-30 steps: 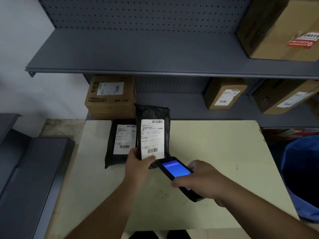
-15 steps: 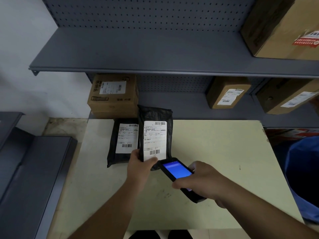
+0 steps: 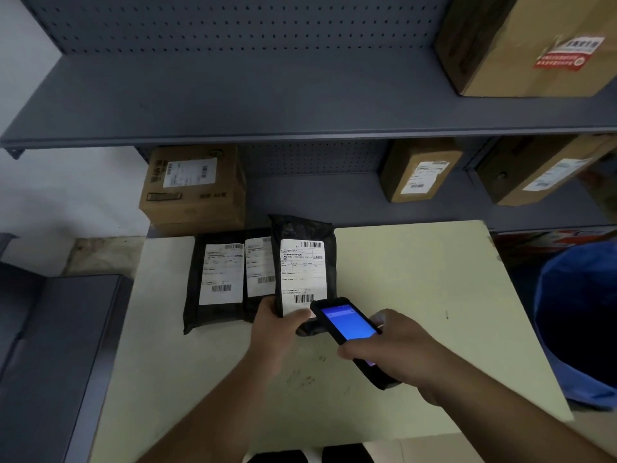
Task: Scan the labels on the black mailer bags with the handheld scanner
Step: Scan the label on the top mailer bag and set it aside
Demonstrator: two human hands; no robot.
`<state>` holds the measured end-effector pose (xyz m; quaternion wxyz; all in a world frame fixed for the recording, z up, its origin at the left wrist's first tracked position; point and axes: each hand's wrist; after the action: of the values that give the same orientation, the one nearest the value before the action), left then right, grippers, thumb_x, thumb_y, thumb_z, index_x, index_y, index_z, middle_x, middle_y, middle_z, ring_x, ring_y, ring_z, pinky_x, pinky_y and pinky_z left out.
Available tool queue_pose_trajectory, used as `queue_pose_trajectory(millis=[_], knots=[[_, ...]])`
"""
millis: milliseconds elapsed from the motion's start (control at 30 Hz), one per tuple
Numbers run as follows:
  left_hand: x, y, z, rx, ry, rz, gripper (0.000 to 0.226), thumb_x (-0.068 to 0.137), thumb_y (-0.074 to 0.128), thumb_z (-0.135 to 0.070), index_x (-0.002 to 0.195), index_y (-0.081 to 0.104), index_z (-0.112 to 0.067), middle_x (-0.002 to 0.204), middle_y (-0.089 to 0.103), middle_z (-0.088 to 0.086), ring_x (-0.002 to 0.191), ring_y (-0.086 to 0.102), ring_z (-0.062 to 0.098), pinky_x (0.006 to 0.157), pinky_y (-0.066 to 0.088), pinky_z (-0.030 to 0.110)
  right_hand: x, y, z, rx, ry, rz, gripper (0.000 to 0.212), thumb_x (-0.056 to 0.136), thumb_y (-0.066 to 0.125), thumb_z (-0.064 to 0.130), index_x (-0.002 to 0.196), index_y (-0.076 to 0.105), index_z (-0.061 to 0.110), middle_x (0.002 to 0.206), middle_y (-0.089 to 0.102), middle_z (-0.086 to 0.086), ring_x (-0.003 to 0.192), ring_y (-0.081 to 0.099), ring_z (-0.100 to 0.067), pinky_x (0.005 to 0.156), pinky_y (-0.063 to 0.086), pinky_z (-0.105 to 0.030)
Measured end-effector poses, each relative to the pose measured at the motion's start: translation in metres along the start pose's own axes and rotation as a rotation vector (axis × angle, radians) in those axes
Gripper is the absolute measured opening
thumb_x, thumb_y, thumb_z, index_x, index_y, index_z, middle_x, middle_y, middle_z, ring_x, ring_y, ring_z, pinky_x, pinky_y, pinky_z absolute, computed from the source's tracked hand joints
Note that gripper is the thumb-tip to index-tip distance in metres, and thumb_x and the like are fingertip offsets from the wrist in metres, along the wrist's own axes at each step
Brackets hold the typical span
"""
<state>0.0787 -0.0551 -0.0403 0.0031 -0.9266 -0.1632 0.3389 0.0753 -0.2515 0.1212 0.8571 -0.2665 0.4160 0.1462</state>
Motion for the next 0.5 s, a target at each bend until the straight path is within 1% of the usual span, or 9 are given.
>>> queue_pose_trajectory(millis=[100, 167, 233, 267, 333, 367, 400, 467, 500], knots=[[0.002, 0.020, 0.004, 0.049, -0.022, 0.022, 0.059, 0.061, 0.086, -0.026, 0.116, 0.068, -0.018, 0.104, 0.081, -0.002, 0.093, 0.078, 0.018, 0.083, 0.064, 0.041, 0.003, -0.014, -0.012, 0.023, 0.015, -0.015, 0.045, 0.076, 0.087, 0.027, 0.113, 0.066, 0.009, 0.073, 0.063, -0.001, 0.059, 0.055, -0.015, 0.049, 0.042, -0.021], [0.004, 0.034, 0.008, 0.073, -0.031, 0.021, 0.055, 0.065, 0.087, -0.025, 0.115, 0.067, -0.018, 0.105, 0.080, -0.002, 0.094, 0.077, 0.018, 0.085, 0.063, 0.042, 0.007, -0.024, -0.020, 0.032, 0.027, -0.031, 0.045, 0.076, 0.087, 0.028, 0.111, 0.066, 0.010, 0.073, 0.064, 0.000, 0.058, 0.056, -0.014, 0.051, 0.043, -0.021], [0.005, 0.047, 0.011, 0.084, -0.051, 0.030, 0.050, 0.070, 0.087, -0.022, 0.115, 0.066, -0.017, 0.105, 0.079, -0.001, 0.093, 0.076, 0.017, 0.082, 0.063, 0.040, 0.010, -0.033, -0.029, 0.053, 0.041, -0.047, 0.044, 0.075, 0.087, 0.028, 0.109, 0.064, 0.014, 0.075, 0.066, 0.000, 0.060, 0.057, -0.014, 0.052, 0.044, -0.023], [0.005, 0.055, 0.012, 0.085, -0.059, 0.035, 0.046, 0.072, 0.086, -0.019, 0.114, 0.066, -0.017, 0.104, 0.079, 0.000, 0.091, 0.075, 0.016, 0.077, 0.061, 0.036, 0.012, -0.039, -0.033, 0.066, 0.045, -0.055, 0.044, 0.074, 0.087, 0.029, 0.108, 0.064, 0.015, 0.075, 0.066, 0.000, 0.060, 0.058, -0.014, 0.052, 0.045, -0.023], [0.006, 0.067, 0.013, 0.100, -0.073, 0.038, 0.034, 0.078, 0.084, -0.012, 0.106, 0.066, -0.020, 0.097, 0.077, -0.003, 0.087, 0.073, 0.013, 0.069, 0.056, 0.029, 0.016, -0.047, -0.041, 0.084, 0.053, -0.072, 0.044, 0.073, 0.087, 0.028, 0.107, 0.064, 0.014, 0.074, 0.067, 0.000, 0.058, 0.058, -0.015, 0.052, 0.045, -0.024], [0.007, 0.075, 0.013, 0.102, -0.079, 0.045, 0.029, 0.079, 0.083, -0.010, 0.101, 0.067, -0.021, 0.093, 0.077, -0.005, 0.085, 0.072, 0.012, 0.068, 0.056, 0.028, 0.018, -0.052, -0.046, 0.091, 0.058, -0.082, 0.044, 0.072, 0.086, 0.029, 0.106, 0.064, 0.013, 0.072, 0.066, 0.000, 0.056, 0.057, -0.015, 0.051, 0.045, -0.024], [0.008, 0.081, 0.014, 0.110, -0.090, 0.051, 0.029, 0.077, 0.083, -0.011, 0.100, 0.069, -0.022, 0.092, 0.078, -0.004, 0.084, 0.074, 0.013, 0.071, 0.058, 0.029, 0.020, -0.056, -0.050, 0.094, 0.062, -0.088, 0.045, 0.070, 0.086, 0.030, 0.105, 0.065, 0.012, 0.069, 0.065, 0.001, 0.054, 0.056, -0.014, 0.051, 0.044, -0.024], [0.012, 0.093, 0.017, 0.152, -0.107, 0.072, 0.043, 0.068, 0.085, -0.023, 0.109, 0.073, -0.019, 0.099, 0.081, 0.000, 0.089, 0.077, 0.017, 0.076, 0.061, 0.032, 0.025, -0.064, -0.058, 0.100, 0.075, -0.098, 0.047, 0.066, 0.086, 0.033, 0.102, 0.065, 0.011, 0.066, 0.064, 0.002, 0.051, 0.054, -0.013, 0.050, 0.044, -0.025], [0.013, 0.099, 0.017, 0.167, -0.110, 0.083, 0.046, 0.066, 0.084, -0.025, 0.110, 0.075, -0.018, 0.100, 0.082, 0.000, 0.089, 0.078, 0.017, 0.075, 0.061, 0.032, 0.028, -0.069, -0.062, 0.108, 0.084, -0.102, 0.048, 0.065, 0.086, 0.033, 0.102, 0.065, 0.012, 0.066, 0.064, 0.003, 0.051, 0.055, -0.013, 0.050, 0.044, -0.025]])
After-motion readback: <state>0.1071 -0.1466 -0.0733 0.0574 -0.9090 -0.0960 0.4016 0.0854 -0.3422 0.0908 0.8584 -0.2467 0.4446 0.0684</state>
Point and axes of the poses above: each hand's wrist, its own x-axis towards the middle knuckle, its own y-axis out of the palm, z = x × y
